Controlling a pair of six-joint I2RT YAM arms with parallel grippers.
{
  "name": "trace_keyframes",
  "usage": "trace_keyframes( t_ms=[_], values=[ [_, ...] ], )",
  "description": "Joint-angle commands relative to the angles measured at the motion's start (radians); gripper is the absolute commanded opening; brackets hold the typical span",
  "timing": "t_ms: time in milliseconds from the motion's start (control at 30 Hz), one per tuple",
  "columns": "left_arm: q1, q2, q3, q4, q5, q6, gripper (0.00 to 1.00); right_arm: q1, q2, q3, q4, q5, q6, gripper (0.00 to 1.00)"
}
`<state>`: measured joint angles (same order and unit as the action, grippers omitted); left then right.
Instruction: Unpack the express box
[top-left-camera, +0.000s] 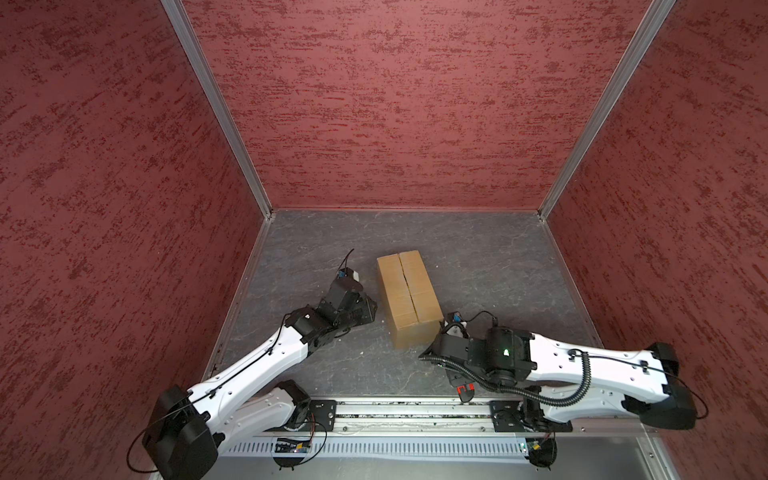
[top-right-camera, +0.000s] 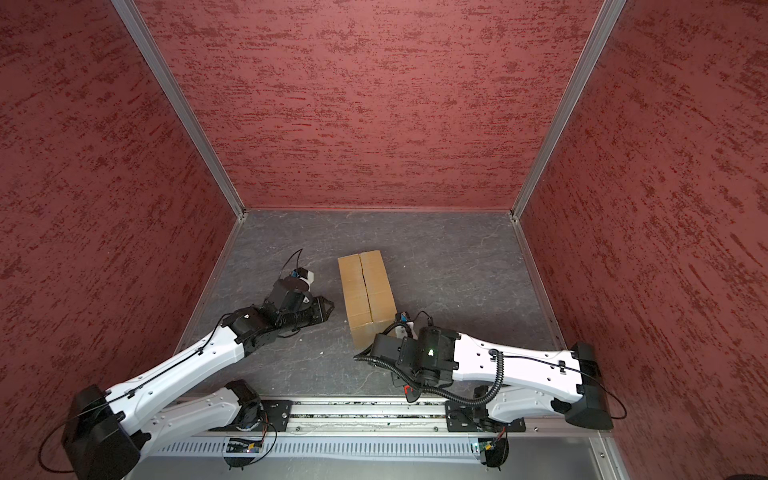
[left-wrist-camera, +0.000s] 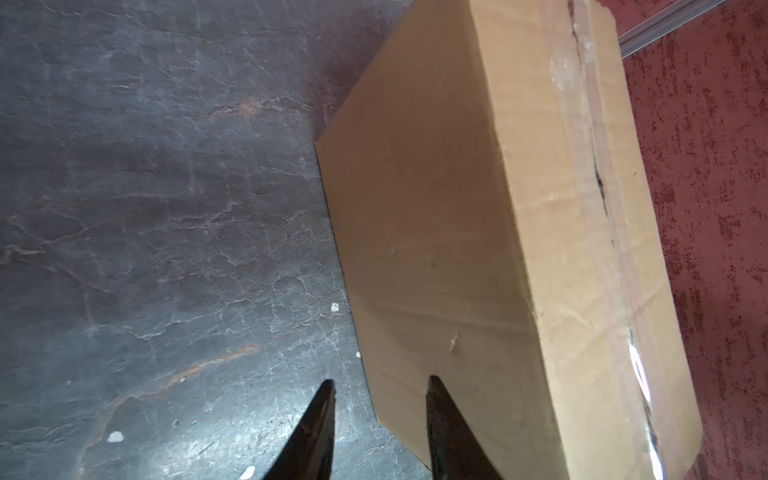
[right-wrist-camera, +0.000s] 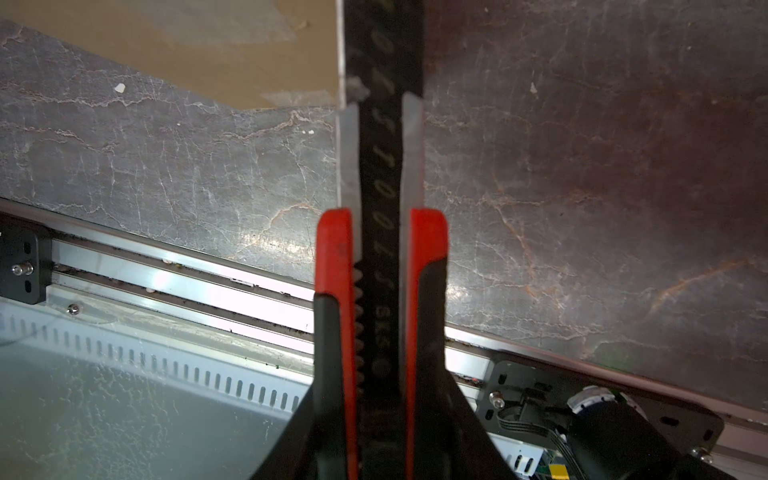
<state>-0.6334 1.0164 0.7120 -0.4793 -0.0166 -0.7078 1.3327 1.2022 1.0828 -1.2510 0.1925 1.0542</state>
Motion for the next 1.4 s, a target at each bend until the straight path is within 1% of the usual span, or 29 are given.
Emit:
trace_keyframes(
  t_ms=[0, 133, 267, 667, 1367],
  values=[
    [0.058, -0.015, 0.045, 0.003, 0.014, 0.056, 0.38, -0.013, -0.008, -0.001, 0.007, 0.009, 0.005, 0.07],
    [0.123, 0.004, 0.075, 0.037, 0.047, 0.095, 0.38, -0.015, -0.002, 0.002, 0.007, 0.007, 0.001, 0.07],
    [0.148, 0.044, 0.112, 0.072, 0.075, 0.118, 0.38, -0.02, 0.005, 0.006, 0.008, 0.003, -0.007, 0.07],
    [0.149, 0.123, 0.147, 0.151, 0.121, 0.126, 0.38, -0.03, 0.013, 0.015, 0.006, 0.002, -0.017, 0.06],
    [0.127, 0.158, 0.127, 0.2, 0.146, 0.105, 0.38, -0.035, 0.026, 0.045, -0.008, 0.006, -0.032, 0.06]
  ],
)
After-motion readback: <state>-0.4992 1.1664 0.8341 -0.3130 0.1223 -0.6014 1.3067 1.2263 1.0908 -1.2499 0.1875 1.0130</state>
